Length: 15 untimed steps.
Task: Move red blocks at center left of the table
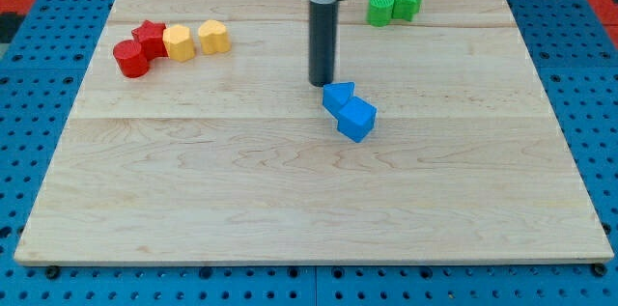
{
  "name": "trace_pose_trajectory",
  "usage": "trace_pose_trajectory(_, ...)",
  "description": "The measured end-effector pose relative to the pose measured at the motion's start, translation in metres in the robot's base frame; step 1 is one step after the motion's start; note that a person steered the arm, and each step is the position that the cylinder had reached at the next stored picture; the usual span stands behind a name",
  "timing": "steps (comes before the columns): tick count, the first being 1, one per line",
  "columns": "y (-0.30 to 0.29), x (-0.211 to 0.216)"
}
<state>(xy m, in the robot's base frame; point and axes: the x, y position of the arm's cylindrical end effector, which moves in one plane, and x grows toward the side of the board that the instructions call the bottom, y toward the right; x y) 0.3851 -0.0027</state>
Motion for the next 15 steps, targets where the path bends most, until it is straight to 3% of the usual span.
trace_pose_trajectory(1, -0.039, 0.024)
trace_pose_trajectory(3, -0.176, 0.044)
trace_pose_trajectory(5, -0.3, -0.011)
trace_pose_trajectory(6, -0.302, -0.016)
trace_pose_trajectory(8, -0.291, -0.119)
trace_pose_trajectory(9, -0.242, -0.135)
trace_pose_trajectory(10, -0.189, -0.126)
trace_pose_trajectory(11, -0.191, -0.114)
trace_pose_trajectory(15, -0.249, -0.081)
